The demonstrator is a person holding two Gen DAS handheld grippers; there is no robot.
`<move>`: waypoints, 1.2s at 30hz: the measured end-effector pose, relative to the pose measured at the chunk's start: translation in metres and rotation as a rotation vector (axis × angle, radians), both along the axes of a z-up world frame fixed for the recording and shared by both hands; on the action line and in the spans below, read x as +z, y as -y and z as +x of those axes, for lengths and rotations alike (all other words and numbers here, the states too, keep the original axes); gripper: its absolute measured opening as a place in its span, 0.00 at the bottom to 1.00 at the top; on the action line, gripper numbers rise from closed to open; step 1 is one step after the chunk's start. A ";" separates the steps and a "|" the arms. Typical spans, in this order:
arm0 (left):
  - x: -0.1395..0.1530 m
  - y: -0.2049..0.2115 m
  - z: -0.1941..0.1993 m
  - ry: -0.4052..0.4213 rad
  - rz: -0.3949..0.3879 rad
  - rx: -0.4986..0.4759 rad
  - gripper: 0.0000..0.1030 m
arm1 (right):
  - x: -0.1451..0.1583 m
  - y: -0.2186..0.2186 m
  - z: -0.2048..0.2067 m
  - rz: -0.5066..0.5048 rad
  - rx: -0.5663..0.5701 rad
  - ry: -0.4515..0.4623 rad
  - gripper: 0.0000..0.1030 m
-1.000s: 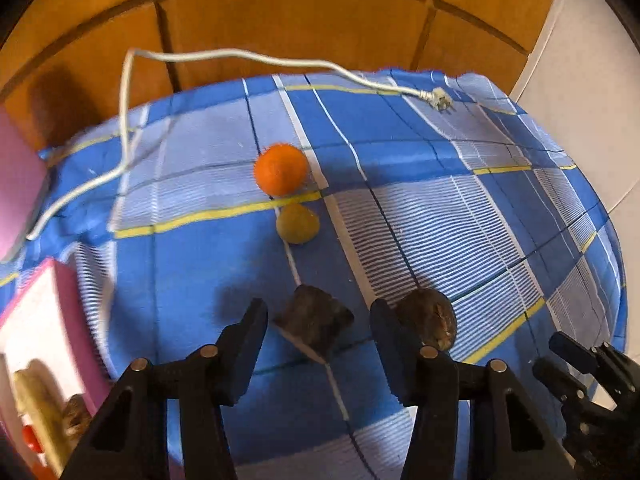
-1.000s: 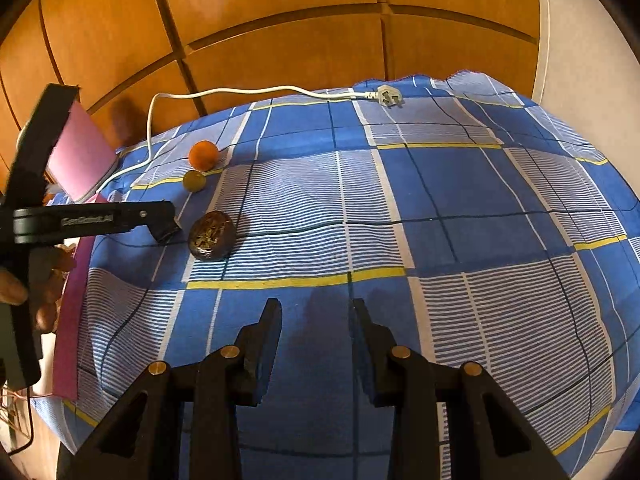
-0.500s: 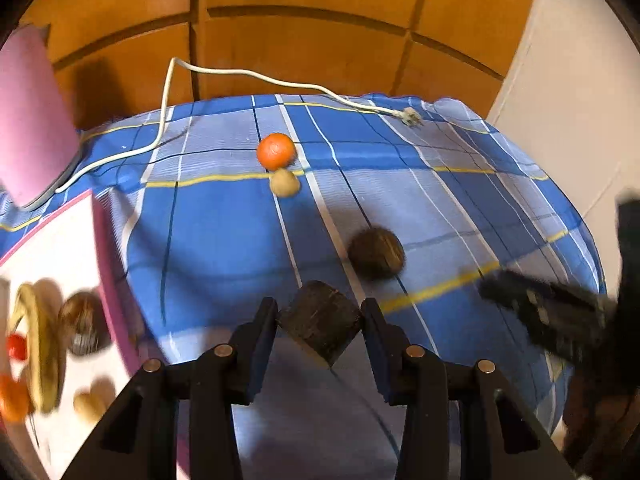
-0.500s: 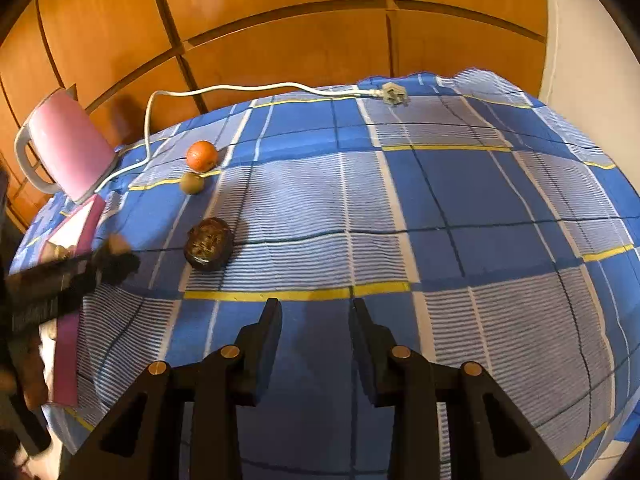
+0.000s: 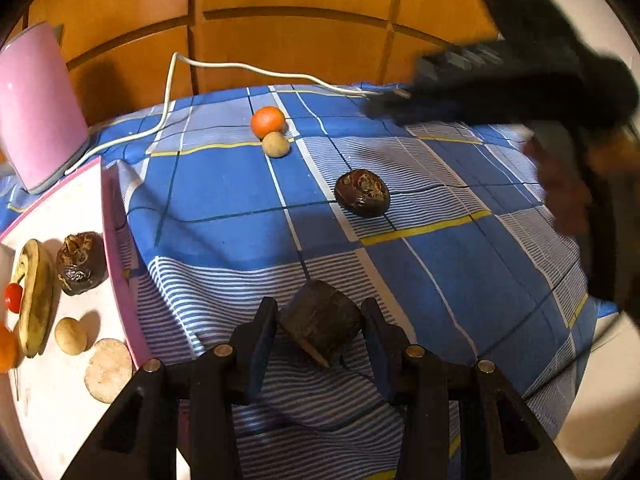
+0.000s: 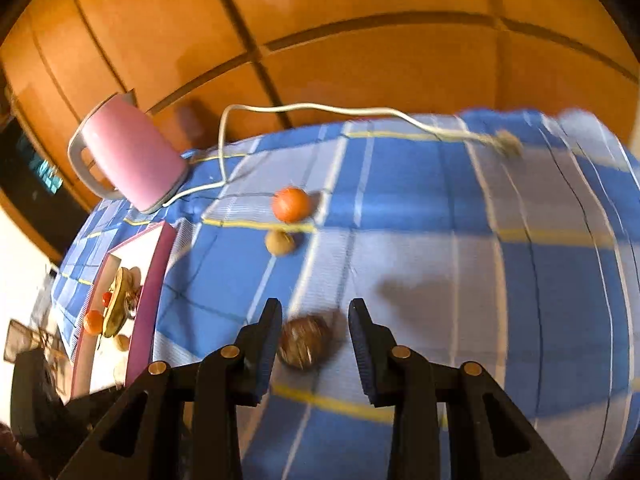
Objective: Organize fruits
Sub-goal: 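Carry the log piece toward the tray while the right gripper grasps the second mandarin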
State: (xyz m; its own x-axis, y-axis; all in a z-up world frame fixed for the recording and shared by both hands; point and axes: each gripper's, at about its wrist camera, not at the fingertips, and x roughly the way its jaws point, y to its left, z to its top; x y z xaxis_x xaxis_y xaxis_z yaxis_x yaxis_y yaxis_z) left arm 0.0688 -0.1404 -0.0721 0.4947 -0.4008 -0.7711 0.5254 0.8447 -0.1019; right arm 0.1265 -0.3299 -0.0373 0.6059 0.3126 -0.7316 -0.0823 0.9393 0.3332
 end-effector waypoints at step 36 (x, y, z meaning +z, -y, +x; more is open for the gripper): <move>-0.005 -0.001 -0.003 0.011 -0.051 -0.010 0.42 | -0.019 0.011 0.062 -0.218 -0.063 -0.059 0.38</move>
State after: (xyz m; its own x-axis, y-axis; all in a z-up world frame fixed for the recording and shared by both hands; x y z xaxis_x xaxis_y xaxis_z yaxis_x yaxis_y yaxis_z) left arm 0.0656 -0.1395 -0.0769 0.4991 -0.4444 -0.7439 0.5352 0.8333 -0.1386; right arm 0.1886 -0.3413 -0.0568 0.5733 0.1063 -0.8124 -0.0079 0.9922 0.1243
